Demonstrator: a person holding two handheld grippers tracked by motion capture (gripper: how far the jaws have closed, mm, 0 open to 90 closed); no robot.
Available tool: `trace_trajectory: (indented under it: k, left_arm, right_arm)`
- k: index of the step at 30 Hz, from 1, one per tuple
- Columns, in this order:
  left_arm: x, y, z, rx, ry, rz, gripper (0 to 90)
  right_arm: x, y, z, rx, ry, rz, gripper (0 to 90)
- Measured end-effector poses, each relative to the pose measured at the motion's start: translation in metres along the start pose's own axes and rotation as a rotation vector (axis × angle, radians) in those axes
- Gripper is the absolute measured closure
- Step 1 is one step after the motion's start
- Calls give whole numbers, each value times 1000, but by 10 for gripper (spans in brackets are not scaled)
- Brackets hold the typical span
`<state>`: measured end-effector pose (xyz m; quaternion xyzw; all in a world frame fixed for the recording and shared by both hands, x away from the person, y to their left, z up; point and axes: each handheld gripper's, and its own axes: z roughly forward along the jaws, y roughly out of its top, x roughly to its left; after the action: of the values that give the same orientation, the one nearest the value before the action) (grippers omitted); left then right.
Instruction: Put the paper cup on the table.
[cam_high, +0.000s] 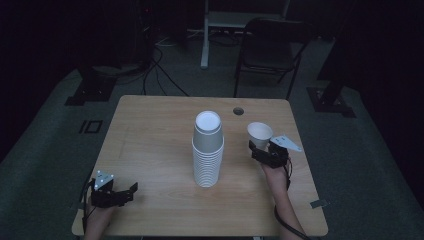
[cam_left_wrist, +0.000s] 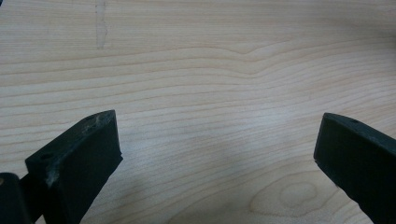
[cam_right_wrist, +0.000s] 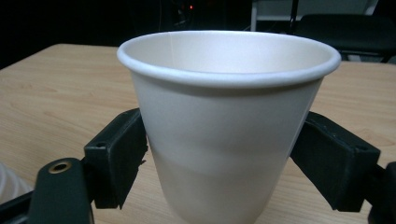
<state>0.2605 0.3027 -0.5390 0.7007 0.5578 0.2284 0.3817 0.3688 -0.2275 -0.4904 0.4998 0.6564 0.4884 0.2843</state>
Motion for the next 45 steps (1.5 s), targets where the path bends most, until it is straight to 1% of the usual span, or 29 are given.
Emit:
trace_trajectory:
  k: [6, 9, 10, 11, 14, 22, 26, 28, 29, 31, 32, 34, 36, 38, 41, 42, 43, 45]
  left_arm:
    - [-1, -1, 1, 3, -3, 1, 9]
    - [-1, -1, 1, 6, 1, 7, 9]
    - [-2, -1, 2, 10, 1, 13, 9]
    - [-2, -1, 2, 7, 1, 11, 9]
    - [-2, -1, 2, 8, -1, 10, 9]
    - [-2, -1, 1, 6, -5, 8, 9]
    - [-2, -1, 1, 4, -5, 10, 9]
    - [-2, -1, 1, 3, -6, 11, 9]
    - [-2, -1, 1, 2, -5, 12, 9]
    - [-1, -1, 1, 4, -4, 10, 9]
    - [-1, -1, 1, 3, -2, 9, 8]
    - [-1, -1, 1, 2, -4, 9, 9]
    - [-1, -1, 1, 1, -4, 11, 9]
    - [-1, -1, 1, 1, -4, 14, 8]
    - [-1, -1, 1, 0, -4, 13, 9]
    - [-1, -2, 1, -1, -6, 11, 8]
    - [-1, -2, 1, -1, -6, 11, 8]
    - [-1, -2, 1, 1, -6, 15, 8]
  right_arm:
    - [0, -6, 12, 21, -11, 1, 192]
    - [0, -8, 14, 20, -10, 3, 192]
    - [0, -9, 17, 27, -6, 2, 192]
    - [0, -12, 21, 39, -12, -9, 191]
    - [0, -17, 26, 51, -12, -6, 191]
    - [-1, -28, 34, 95, -16, -24, 185]
    - [0, -31, 33, 98, -11, -38, 183]
    - [2, -34, 33, 107, -22, -67, 173]
    - [3, -36, 33, 109, -17, -72, 169]
    - [2, -39, 32, 108, 12, -63, 154]
    - [2, -39, 32, 103, 19, -59, 127]
    - [1, -39, 30, 103, 51, -36, 110]
    - [2, -39, 28, 98, 35, -49, 104]
    - [1, -39, 25, 93, 52, -47, 103]
    - [-1, -39, 20, 84, 42, -45, 103]
    - [-2, -40, 19, 81, 40, -51, 103]
    - [-3, -42, 17, 91, 34, -60, 103]
    - [-4, -44, 14, 93, 39, -62, 103]
